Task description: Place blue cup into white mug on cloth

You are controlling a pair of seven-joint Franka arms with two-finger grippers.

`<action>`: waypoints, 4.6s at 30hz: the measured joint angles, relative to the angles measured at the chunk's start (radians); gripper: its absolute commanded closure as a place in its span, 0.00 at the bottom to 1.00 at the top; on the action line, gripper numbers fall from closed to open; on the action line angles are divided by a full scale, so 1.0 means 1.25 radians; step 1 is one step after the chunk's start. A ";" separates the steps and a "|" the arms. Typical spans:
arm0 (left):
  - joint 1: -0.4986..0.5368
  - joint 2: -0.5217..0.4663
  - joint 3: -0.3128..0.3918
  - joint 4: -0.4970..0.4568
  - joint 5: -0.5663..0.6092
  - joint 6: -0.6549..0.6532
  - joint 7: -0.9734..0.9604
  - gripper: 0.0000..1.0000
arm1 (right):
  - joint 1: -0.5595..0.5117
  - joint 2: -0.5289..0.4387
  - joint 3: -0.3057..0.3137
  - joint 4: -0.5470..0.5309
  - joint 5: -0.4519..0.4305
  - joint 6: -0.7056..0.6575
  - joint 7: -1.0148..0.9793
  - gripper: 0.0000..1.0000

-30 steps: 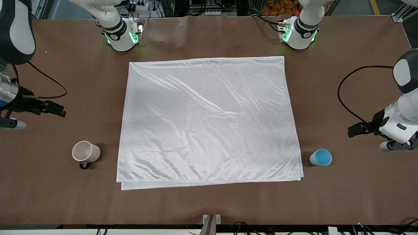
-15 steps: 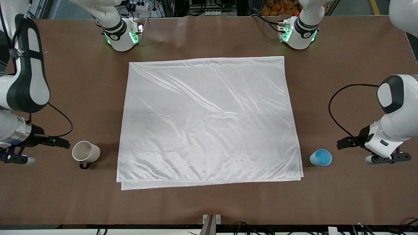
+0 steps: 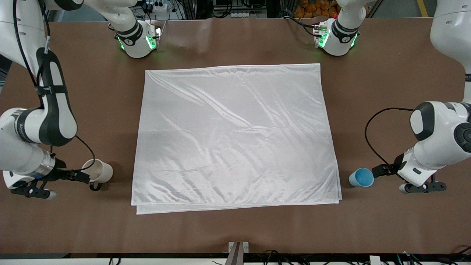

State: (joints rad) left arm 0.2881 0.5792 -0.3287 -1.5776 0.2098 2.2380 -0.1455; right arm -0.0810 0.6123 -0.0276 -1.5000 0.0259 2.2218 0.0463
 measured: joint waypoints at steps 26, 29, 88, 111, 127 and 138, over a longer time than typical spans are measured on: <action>-0.002 0.103 0.003 0.015 0.001 0.112 0.000 0.00 | -0.002 0.092 -0.001 0.003 -0.001 0.101 -0.004 0.06; -0.002 0.106 0.005 0.016 0.002 0.112 0.000 0.00 | -0.002 0.103 -0.001 0.004 -0.001 0.112 -0.004 0.15; -0.006 0.125 0.008 0.014 0.004 0.111 0.000 1.00 | 0.349 0.030 0.011 0.033 -0.009 -0.045 0.371 1.00; -0.008 0.123 0.007 0.018 0.006 0.112 0.000 1.00 | 0.527 0.098 0.009 0.024 -0.046 0.132 0.514 1.00; -0.008 0.089 0.006 0.033 0.010 0.112 0.000 1.00 | 0.530 0.144 0.005 0.022 -0.070 0.169 0.521 1.00; -0.011 0.042 -0.008 0.034 0.011 0.099 0.000 1.00 | 0.531 0.148 0.005 0.022 -0.071 0.179 0.546 0.44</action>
State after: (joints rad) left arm 0.2749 0.6310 -0.3383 -1.5357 0.2230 2.3622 -0.1455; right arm 0.5832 0.7969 -0.0217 -1.4728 -0.0628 2.4460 0.7289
